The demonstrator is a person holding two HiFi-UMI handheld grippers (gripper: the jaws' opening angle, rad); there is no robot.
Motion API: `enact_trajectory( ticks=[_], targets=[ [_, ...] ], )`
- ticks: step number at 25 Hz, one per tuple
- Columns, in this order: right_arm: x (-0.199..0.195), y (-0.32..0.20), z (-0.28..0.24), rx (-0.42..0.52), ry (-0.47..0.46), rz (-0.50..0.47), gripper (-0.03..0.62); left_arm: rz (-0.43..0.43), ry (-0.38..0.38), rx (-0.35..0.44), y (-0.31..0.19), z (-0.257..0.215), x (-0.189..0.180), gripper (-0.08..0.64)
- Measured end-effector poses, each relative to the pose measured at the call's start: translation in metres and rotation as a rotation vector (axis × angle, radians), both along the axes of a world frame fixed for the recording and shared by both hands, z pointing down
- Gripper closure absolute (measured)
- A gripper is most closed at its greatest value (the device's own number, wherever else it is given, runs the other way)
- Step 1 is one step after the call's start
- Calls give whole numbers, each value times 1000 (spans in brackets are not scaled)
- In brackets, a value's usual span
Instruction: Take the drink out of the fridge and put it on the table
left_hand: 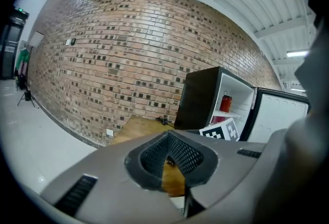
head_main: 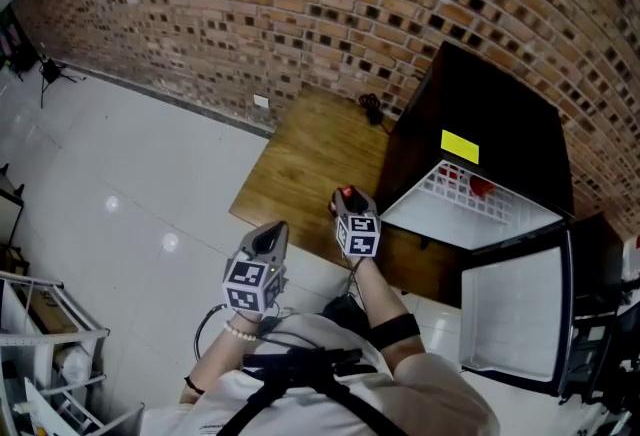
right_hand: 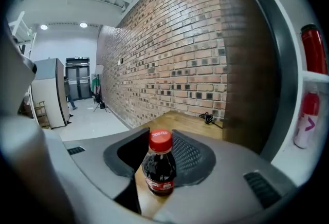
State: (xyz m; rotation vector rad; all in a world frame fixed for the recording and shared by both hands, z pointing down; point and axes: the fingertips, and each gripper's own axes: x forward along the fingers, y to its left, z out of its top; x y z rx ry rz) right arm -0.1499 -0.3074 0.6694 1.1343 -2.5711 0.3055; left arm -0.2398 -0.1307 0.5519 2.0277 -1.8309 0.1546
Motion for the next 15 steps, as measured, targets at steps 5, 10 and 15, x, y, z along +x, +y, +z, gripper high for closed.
enact_trajectory(
  ticks=[5, 10, 15],
  targets=[
    [-3, -12, 10, -14, -2, 7, 430, -4, -9, -15, -3, 3, 0, 560],
    [-3, -22, 19, -18, -2, 22, 430, -6, -23, -28, -6, 4, 0, 560],
    [-5, -25, 26, -26, 3, 24, 430, -14, -36, -37, -7, 4, -4, 560]
  ],
)
